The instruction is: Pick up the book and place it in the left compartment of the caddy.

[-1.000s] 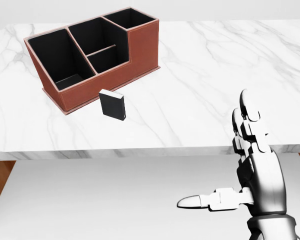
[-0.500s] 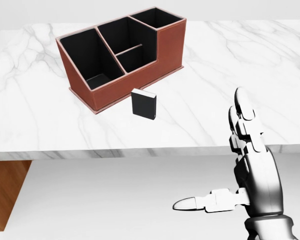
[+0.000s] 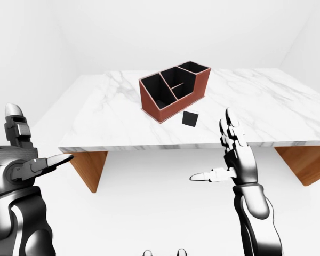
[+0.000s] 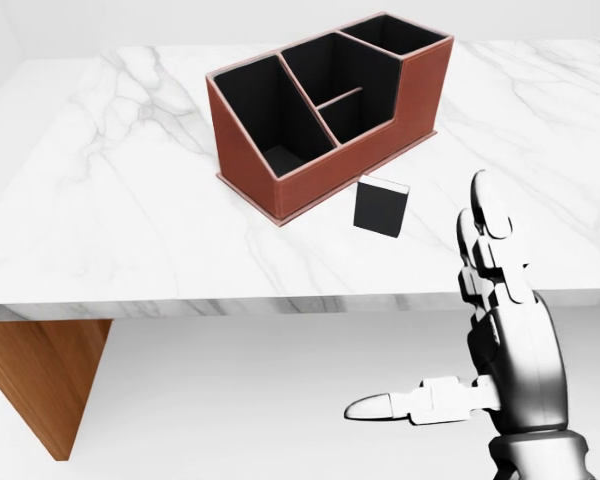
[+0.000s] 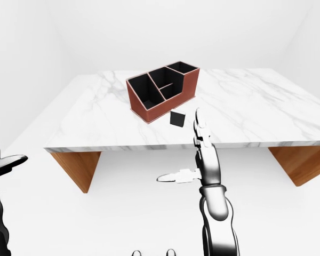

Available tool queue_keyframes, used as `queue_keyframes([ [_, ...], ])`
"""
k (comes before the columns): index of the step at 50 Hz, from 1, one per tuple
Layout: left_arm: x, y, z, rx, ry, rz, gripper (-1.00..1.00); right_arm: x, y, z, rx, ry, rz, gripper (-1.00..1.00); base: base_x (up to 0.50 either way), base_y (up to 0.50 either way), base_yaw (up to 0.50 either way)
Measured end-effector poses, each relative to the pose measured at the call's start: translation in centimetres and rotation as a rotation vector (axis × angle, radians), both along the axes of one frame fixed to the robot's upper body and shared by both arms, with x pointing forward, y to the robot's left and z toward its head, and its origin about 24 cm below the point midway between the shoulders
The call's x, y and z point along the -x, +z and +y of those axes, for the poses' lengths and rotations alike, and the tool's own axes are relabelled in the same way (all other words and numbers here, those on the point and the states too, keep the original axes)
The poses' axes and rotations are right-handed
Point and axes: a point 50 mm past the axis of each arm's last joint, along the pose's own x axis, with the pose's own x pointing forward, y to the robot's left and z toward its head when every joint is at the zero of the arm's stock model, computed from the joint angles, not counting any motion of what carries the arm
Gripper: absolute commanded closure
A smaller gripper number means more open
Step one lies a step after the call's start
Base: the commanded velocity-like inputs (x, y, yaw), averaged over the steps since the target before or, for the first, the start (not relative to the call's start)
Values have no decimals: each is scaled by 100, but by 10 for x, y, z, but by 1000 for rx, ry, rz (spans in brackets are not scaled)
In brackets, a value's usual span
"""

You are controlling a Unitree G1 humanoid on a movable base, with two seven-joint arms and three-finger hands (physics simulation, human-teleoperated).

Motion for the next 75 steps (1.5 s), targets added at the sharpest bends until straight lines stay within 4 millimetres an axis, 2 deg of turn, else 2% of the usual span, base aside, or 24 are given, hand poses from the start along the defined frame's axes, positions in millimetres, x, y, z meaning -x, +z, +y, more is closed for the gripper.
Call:
queue_keyframes([
  [14, -1, -1, -1, -3, -1, 6, -100, 0, 3, -2, -30, -5, -16, -100, 3, 11, 0],
  [56, 0, -2, -2, -6, -4, 8, -100, 4, -2, -1, -50, 9, 7, -100, 50, 0, 0],
  [75, 1, 0, -1, -6, -1, 1, -100, 7, 3, -4, -39, 7, -13, -100, 50, 0, 0],
])
